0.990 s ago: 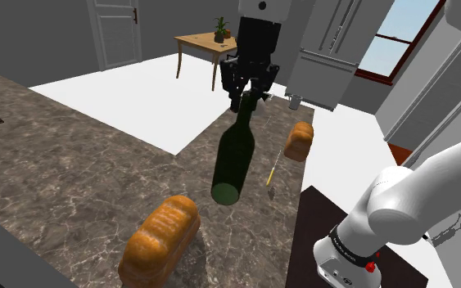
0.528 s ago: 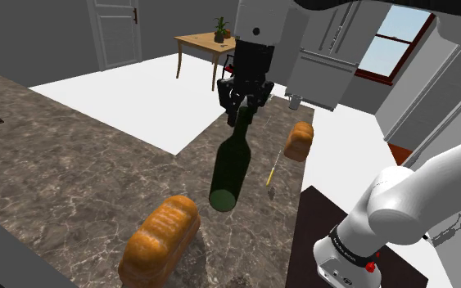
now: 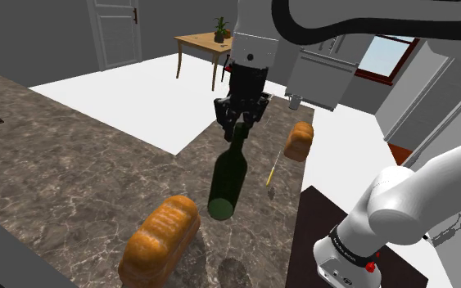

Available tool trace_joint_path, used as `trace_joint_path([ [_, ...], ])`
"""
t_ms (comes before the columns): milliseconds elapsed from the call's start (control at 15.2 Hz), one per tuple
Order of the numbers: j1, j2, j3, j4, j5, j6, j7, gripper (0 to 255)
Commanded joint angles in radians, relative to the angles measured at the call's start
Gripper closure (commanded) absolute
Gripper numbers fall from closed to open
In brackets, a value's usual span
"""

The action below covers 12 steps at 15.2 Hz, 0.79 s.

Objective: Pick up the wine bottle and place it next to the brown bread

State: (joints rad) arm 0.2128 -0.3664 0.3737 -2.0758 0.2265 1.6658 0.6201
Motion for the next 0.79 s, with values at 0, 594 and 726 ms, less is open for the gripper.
trace_joint_path([
  [0,0.001,-0.002,0.002,-0.027,0.002,0.026,-0.003,255],
  [594,0.006,0.005,0.016,-0.141,0.011,0.147,-0.014,255],
  [726,0.007,0.009,0.019,-0.165,0.013,0.174,-0.016,255],
])
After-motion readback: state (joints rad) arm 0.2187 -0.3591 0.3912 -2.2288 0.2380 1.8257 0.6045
